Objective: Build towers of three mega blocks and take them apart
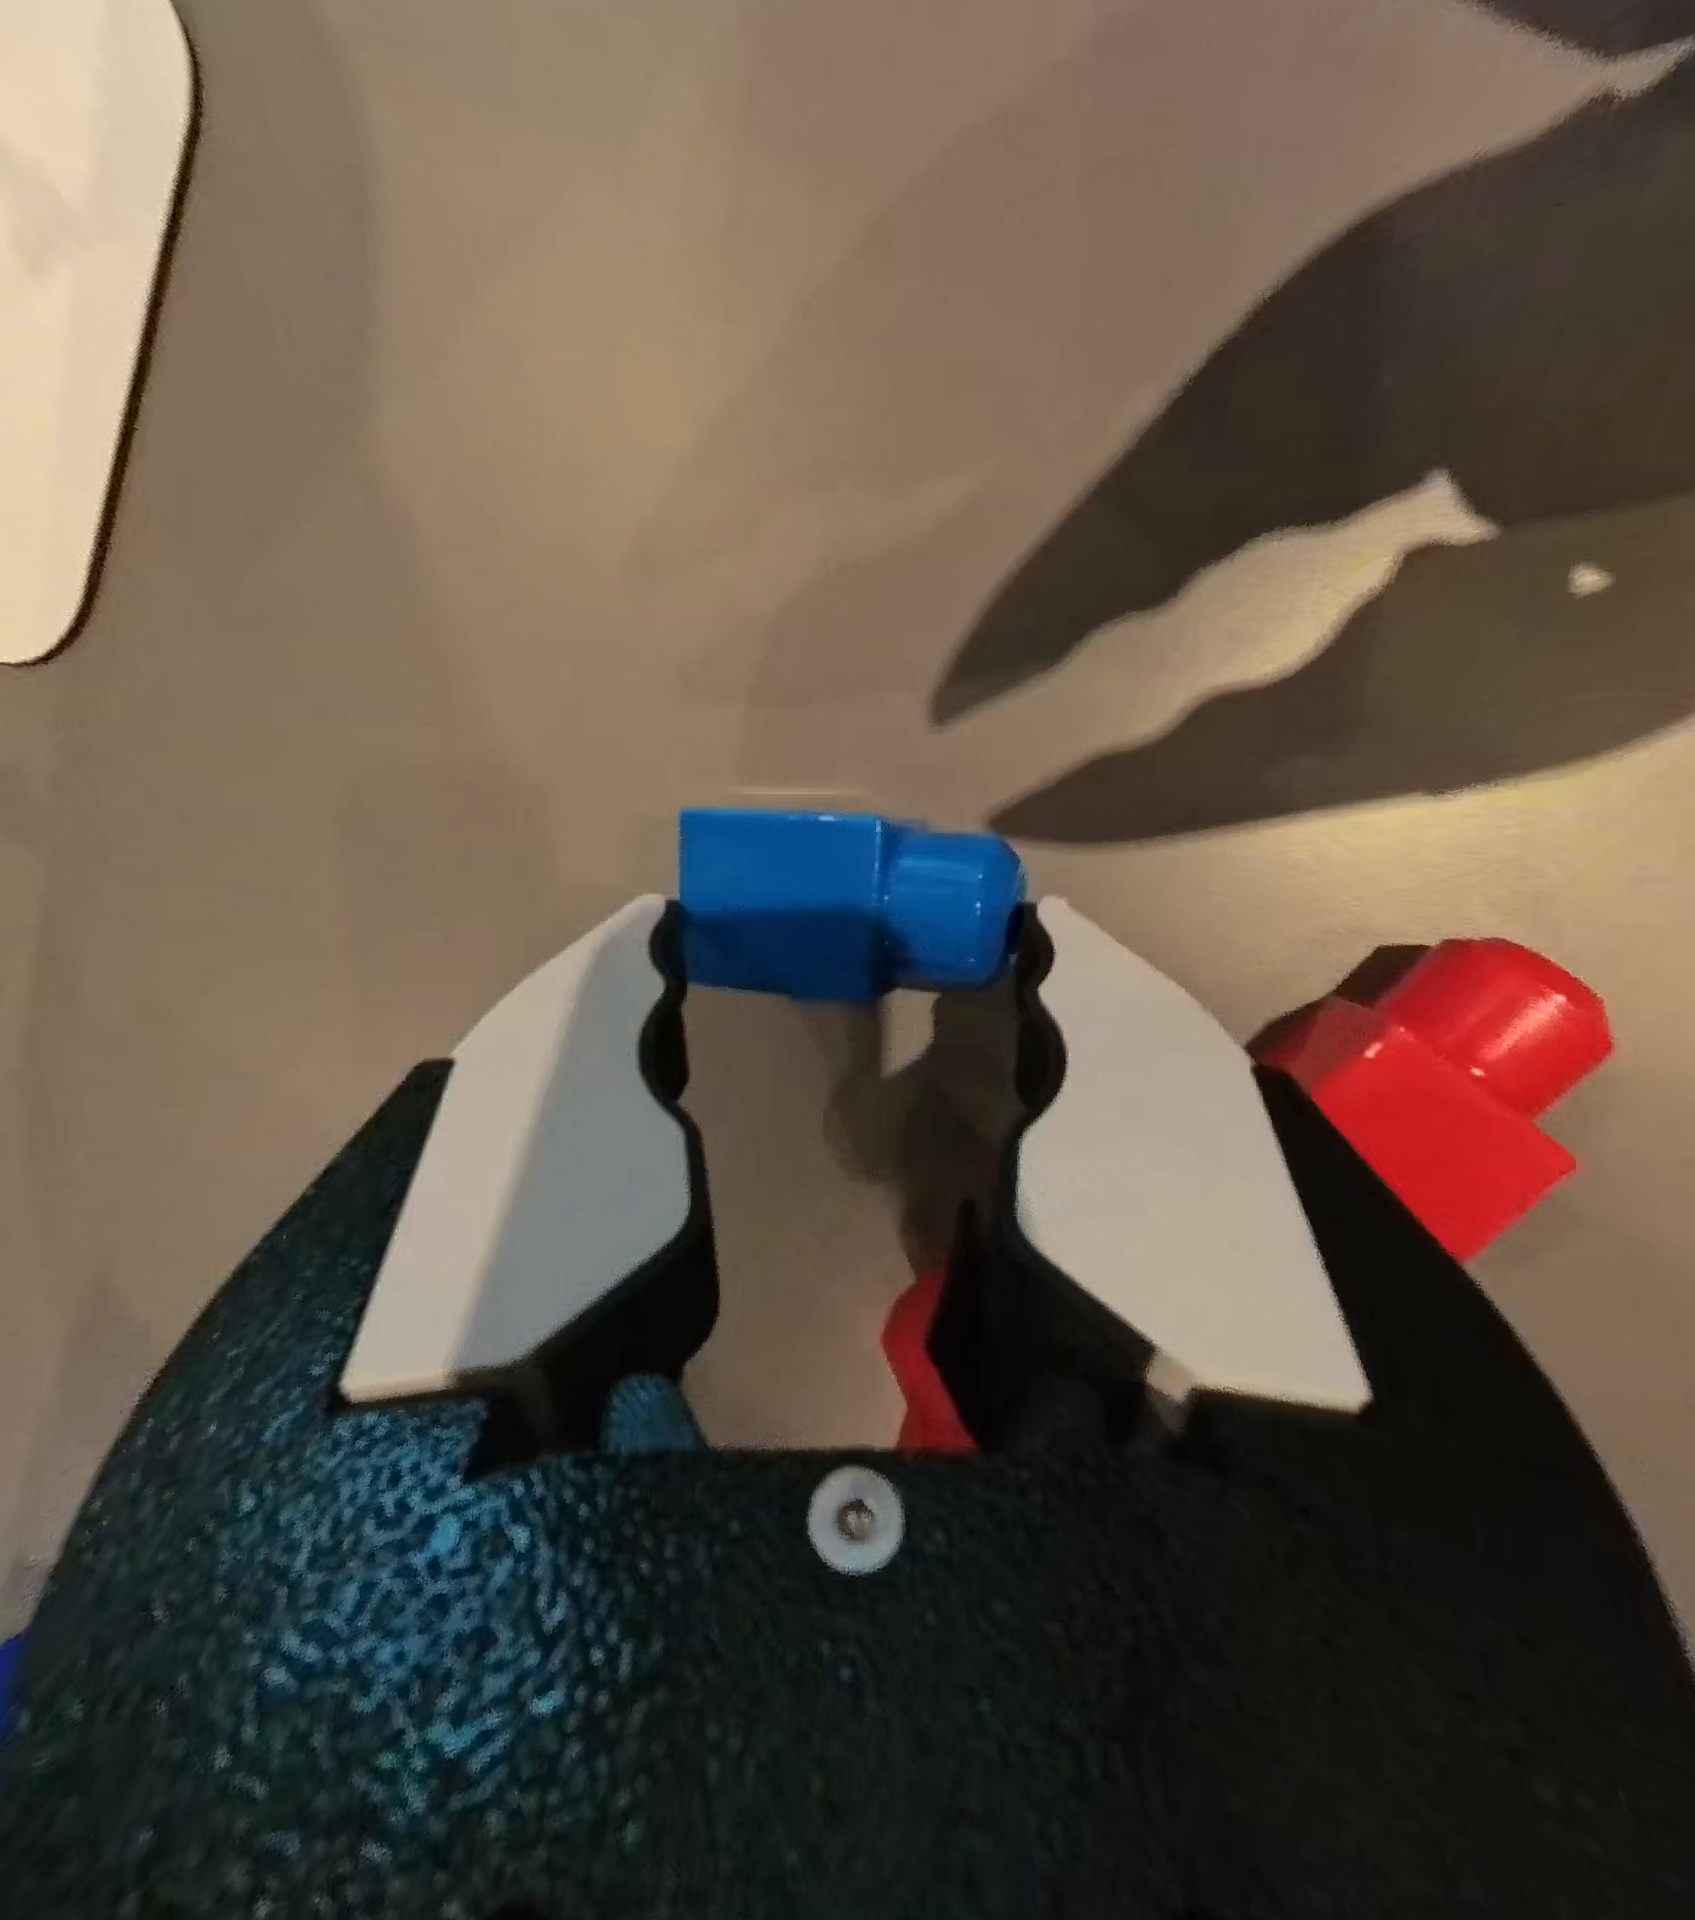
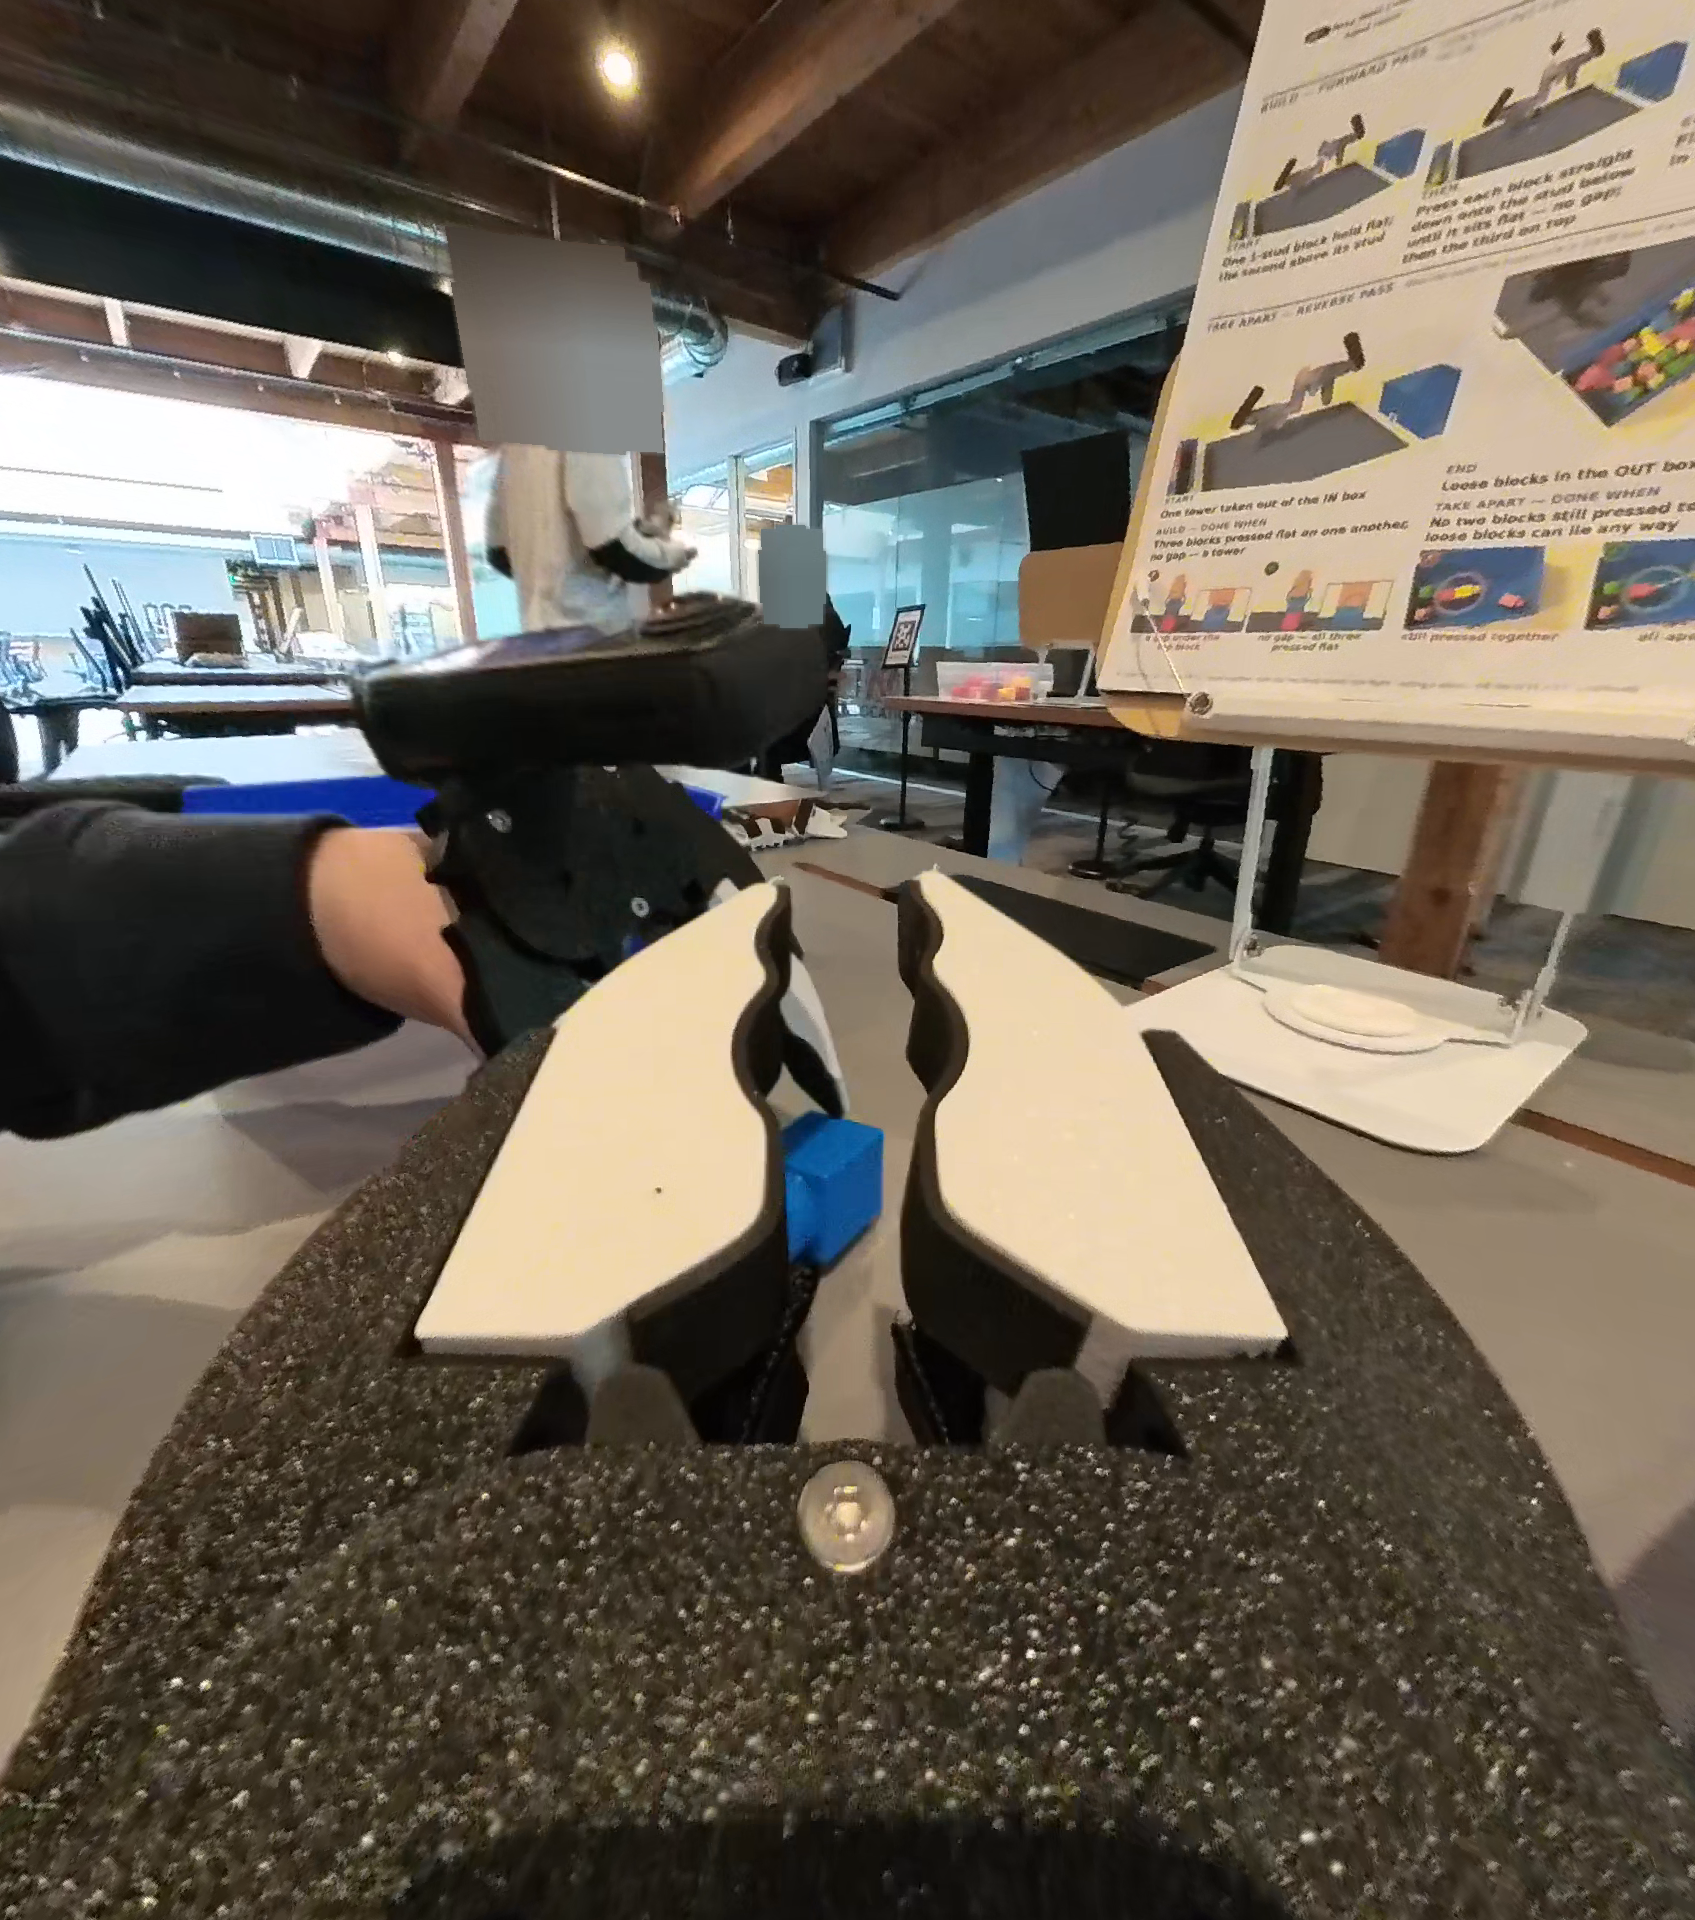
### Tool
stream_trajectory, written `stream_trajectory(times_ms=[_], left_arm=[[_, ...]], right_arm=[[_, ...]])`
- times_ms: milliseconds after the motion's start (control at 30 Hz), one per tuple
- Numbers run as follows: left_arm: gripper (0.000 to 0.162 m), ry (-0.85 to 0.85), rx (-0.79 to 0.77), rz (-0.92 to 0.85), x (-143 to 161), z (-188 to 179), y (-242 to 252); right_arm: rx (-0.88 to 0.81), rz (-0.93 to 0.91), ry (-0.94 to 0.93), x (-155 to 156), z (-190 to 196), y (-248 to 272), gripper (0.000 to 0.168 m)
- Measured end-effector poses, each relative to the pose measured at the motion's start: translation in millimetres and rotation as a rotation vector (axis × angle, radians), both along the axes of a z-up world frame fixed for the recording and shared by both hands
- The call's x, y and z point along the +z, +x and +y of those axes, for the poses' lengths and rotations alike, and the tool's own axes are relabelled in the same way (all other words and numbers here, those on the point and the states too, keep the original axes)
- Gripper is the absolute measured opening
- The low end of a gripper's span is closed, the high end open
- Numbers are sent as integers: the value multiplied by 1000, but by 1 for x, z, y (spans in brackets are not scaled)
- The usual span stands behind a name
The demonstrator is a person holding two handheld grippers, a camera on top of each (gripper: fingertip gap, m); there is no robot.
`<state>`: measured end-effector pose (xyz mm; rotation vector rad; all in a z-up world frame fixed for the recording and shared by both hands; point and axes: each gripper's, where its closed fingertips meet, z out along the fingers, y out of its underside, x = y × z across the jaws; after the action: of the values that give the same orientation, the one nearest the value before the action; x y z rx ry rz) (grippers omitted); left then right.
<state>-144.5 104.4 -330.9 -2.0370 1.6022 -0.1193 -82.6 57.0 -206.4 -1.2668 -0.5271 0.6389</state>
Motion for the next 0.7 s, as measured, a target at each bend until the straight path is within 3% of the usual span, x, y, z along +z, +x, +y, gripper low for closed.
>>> stream_trajectory(times_ms=[167,300,467,700], left_arm=[[62,-5,2,-30,-2,0,0],[84,11,33,-64,13,0,-12],[82,11,114,-143,38,-13,-52],[76,-46,128,18,14,-52,-94]], right_arm=[[7,10,0,2,-2,0,19],[11,9,-10,1,-2,0,19],[13,-5,-18,0,-2,-2,19],[37,-52,-15,-2,-6,-11,19]])
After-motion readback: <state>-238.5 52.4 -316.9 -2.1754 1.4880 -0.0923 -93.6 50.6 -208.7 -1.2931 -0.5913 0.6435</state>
